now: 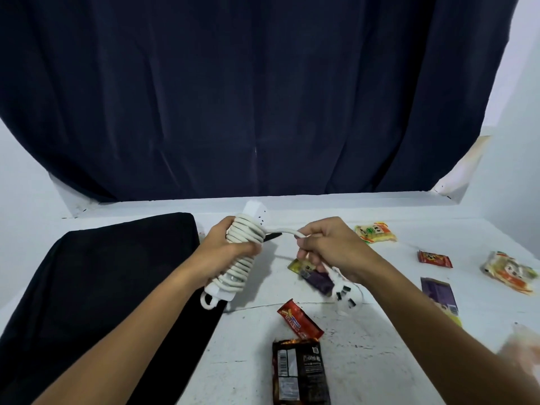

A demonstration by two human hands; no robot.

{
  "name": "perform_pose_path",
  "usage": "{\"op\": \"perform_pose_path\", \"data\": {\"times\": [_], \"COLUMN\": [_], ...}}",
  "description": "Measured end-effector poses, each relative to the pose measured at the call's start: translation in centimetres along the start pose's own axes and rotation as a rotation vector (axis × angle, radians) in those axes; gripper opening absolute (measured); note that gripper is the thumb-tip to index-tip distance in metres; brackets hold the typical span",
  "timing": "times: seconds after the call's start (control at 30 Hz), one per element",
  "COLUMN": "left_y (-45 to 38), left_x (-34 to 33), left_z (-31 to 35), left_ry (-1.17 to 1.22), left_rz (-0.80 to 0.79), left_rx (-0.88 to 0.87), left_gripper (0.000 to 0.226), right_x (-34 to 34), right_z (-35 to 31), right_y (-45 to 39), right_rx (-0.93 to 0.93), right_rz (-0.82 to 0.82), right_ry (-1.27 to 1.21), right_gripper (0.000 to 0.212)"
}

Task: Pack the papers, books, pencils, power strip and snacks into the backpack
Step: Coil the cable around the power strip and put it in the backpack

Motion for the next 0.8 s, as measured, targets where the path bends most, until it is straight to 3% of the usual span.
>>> {"op": "perform_pose_path", "data": {"times": [0.23,0.37,0.5,0.57,0.67,0.8], "left_y": [-0.1,0.3,-0.1,-0.2,0.9,2.2], "left_x": [-1.2,-1.5,-1.2,-0.8,-0.3,-0.7], "left_z": [-0.7,-0.1,1.2,1.5,2.0,2.2], "left_ry": [-0.223,-0.399,-0.39,-0.402,-0.517,-0.466], "left_rz": [0.032,-0.085,-0.285,-0.31,-0.315,-0.45], "left_rx": [-0.191,-0.225,-0.158,-0.172,-0.257,-0.189], "left_gripper": [0.046,0.052,0.043,0.054,0.05,0.073], "right_x": [-1.1,-1.8,-1.1,-0.6,-0.2,-0.3], "right_z": [-1.5,-2.4,-3.2,-3.7,-4.3,-5.3], "right_y": [1.5,1.9,2.1,2.4,2.4,1.9], "right_rx": [0.133,0.144,0.078,0.134,0.28,0.46], "right_rz": [0.012,-0.086,-0.252,-0.3,-0.216,-0.122], "right_ry": [-0.002,-0.079,-0.211,-0.163,-0.006,0.18], "right_gripper": [0.019,0.01,0.022,0.015,0.012,0.029]}}
Point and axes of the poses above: each hand's wrist, its own y-axis away from the middle knuckle, its own x-axis out of the back of the hand, z = x × y, the point moved 1 cm from there along -y, towards the middle knuckle, and after that the axes turned 15 degrees about z, right-handed, at the moved point
